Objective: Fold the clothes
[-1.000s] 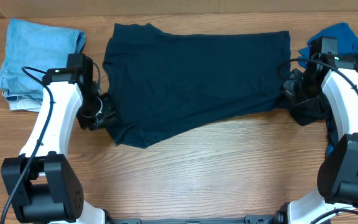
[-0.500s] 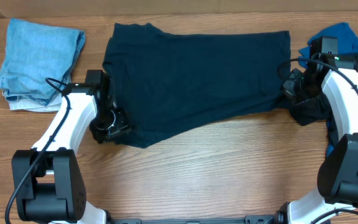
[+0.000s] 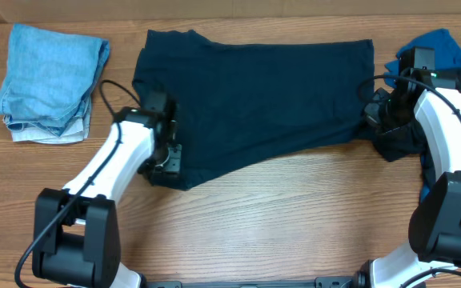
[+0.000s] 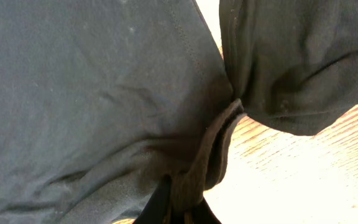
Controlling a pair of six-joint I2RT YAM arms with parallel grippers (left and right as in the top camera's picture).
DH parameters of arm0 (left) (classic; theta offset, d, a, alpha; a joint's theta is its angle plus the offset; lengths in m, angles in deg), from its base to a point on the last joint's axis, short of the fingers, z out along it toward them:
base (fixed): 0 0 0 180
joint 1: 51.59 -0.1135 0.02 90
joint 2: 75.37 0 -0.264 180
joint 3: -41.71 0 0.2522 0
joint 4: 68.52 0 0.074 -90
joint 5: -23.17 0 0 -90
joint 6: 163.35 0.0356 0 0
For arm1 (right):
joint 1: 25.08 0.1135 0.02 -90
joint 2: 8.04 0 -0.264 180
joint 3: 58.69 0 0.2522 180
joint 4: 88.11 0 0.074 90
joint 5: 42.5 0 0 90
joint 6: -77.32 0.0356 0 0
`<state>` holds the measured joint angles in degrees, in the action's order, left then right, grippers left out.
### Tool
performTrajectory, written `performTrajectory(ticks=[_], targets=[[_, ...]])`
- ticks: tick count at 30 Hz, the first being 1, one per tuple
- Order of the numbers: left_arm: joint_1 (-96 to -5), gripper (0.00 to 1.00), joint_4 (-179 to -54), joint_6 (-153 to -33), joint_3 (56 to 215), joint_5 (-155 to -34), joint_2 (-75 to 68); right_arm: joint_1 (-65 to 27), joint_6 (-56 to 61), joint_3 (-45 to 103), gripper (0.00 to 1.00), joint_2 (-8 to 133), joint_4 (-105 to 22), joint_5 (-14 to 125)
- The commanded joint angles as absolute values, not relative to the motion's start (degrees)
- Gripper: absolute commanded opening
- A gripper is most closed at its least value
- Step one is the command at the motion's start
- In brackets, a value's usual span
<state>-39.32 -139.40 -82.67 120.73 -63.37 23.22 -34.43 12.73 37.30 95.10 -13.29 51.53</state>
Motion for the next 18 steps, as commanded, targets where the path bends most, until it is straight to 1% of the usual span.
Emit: performTrajectory(ticks=[1,4,6,12,15,17,18], targets=[[-37.4,0.41,-139.2,-85.2,120.4,-52.6,23.2,-34.3,12.4,38.7,0.04,94.2,-13.6,50.6],[-37.4,0.4,-139.2,-85.2,120.4,-52.6,23.2,-34.3,12.4,38.7,0.04,94.2,-13.6,50.6],[-37.4,0.36,-139.2,-85.2,120.4,-52.7,23.2,-34.3,12.4,38.7,0.04,94.2,-13.6,50.6],[-37.2,0.38,-139.1,-84.8,120.4,-52.6,23.7,-34.3,12.4,38.7,0.04,94.2,-13.6,50.6],[-37.2,0.36,-139.0,-84.5,120.4,-52.4,23.7,-34.3,12.4,38.7,0.04,94.2,-13.6,50.6],[-37.2,0.33,-138.6,-84.5,120.3,-51.9,23.7,-34.3,12.4,38.7,0.04,94.2,-13.6,50.6],[-37.2,0.34,-138.4,-84.5,120.0,-51.3,23.7,-34.3,12.4,38.7,0.04,94.2,-13.6,50.6]])
